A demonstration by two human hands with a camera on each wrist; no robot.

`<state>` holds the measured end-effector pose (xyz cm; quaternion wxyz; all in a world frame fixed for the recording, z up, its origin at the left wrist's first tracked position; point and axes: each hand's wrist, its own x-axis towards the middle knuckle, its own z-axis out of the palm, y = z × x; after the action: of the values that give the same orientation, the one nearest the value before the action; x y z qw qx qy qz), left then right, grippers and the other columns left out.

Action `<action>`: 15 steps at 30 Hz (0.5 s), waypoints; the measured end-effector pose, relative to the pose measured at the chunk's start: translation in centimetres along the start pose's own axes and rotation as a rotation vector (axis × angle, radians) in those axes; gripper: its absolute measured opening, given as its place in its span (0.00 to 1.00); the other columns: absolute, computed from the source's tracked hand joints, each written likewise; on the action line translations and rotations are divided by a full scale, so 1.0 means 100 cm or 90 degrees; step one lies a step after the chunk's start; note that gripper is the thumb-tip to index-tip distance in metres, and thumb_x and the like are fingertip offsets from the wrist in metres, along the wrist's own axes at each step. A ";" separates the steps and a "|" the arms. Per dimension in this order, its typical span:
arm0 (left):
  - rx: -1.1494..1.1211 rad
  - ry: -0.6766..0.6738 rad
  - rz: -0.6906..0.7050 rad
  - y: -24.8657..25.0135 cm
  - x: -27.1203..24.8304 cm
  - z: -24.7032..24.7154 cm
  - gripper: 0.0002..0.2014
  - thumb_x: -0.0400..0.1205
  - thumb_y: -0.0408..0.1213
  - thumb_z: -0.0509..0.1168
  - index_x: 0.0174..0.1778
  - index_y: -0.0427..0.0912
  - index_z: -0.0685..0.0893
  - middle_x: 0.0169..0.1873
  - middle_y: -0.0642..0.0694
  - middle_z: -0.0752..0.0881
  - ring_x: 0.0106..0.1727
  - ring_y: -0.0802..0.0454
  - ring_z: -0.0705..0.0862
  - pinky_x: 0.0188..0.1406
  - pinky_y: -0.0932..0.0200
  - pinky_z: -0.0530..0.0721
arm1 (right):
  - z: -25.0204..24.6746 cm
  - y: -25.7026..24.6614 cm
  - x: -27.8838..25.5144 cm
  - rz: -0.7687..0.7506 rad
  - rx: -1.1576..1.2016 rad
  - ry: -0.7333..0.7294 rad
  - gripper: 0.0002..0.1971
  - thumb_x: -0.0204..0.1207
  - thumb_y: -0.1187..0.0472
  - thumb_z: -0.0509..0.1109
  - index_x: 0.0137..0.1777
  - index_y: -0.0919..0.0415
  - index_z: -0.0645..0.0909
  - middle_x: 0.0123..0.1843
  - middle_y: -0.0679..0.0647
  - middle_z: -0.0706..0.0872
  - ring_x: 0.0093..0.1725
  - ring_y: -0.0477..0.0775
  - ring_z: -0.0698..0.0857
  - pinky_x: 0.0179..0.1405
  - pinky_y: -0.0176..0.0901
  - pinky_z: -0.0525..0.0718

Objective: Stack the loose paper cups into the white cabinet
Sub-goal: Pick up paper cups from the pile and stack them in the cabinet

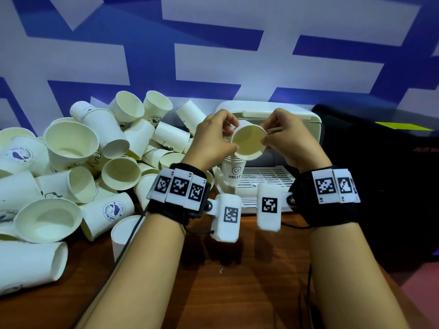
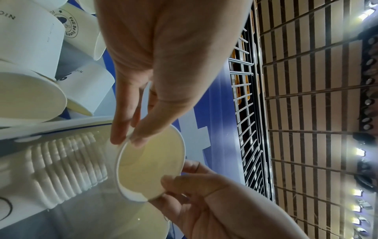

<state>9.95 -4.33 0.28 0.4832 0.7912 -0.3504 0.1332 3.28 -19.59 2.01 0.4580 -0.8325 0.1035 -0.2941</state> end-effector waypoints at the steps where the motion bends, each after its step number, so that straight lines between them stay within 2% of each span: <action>1: 0.010 0.004 0.000 -0.001 0.001 0.002 0.21 0.68 0.27 0.77 0.52 0.47 0.79 0.51 0.45 0.83 0.47 0.57 0.81 0.35 0.85 0.71 | 0.001 0.002 0.000 -0.002 0.010 0.001 0.19 0.64 0.83 0.67 0.36 0.56 0.75 0.47 0.63 0.86 0.44 0.60 0.84 0.39 0.53 0.87; 3: 0.028 0.014 0.000 -0.004 0.002 0.005 0.22 0.69 0.26 0.77 0.53 0.46 0.79 0.52 0.45 0.82 0.47 0.58 0.80 0.35 0.85 0.71 | 0.004 0.005 0.001 -0.004 0.027 0.008 0.20 0.62 0.83 0.68 0.35 0.55 0.76 0.50 0.67 0.86 0.46 0.63 0.85 0.40 0.56 0.88; 6: 0.044 0.024 0.000 -0.009 0.004 0.008 0.21 0.71 0.25 0.75 0.56 0.46 0.79 0.55 0.46 0.81 0.49 0.59 0.80 0.38 0.83 0.71 | 0.007 0.010 0.004 0.004 0.043 0.013 0.20 0.59 0.81 0.70 0.34 0.52 0.77 0.50 0.66 0.87 0.51 0.68 0.87 0.43 0.60 0.89; 10: 0.016 0.050 0.008 -0.012 0.006 0.010 0.15 0.77 0.27 0.70 0.58 0.45 0.82 0.57 0.46 0.83 0.51 0.58 0.81 0.48 0.78 0.75 | 0.009 0.012 0.006 0.027 0.101 0.001 0.17 0.67 0.81 0.70 0.37 0.57 0.76 0.47 0.63 0.85 0.46 0.62 0.86 0.44 0.56 0.89; 13: -0.044 0.066 -0.007 -0.014 0.008 0.008 0.10 0.81 0.32 0.67 0.57 0.44 0.85 0.55 0.46 0.86 0.53 0.53 0.85 0.58 0.58 0.85 | 0.008 0.010 0.005 0.028 0.157 -0.007 0.13 0.74 0.76 0.71 0.39 0.58 0.76 0.41 0.57 0.84 0.43 0.54 0.86 0.43 0.54 0.91; 15: -0.079 0.069 -0.025 -0.014 0.008 0.008 0.09 0.82 0.34 0.67 0.56 0.45 0.86 0.53 0.47 0.87 0.53 0.50 0.86 0.55 0.48 0.88 | 0.008 0.009 0.005 0.026 0.169 -0.009 0.10 0.77 0.71 0.71 0.40 0.56 0.77 0.41 0.54 0.84 0.43 0.51 0.86 0.40 0.52 0.91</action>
<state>11.41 -4.94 -0.59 0.5524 0.7578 -0.3156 0.1445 4.23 -19.78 1.13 0.5709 -0.7642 0.0771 -0.2900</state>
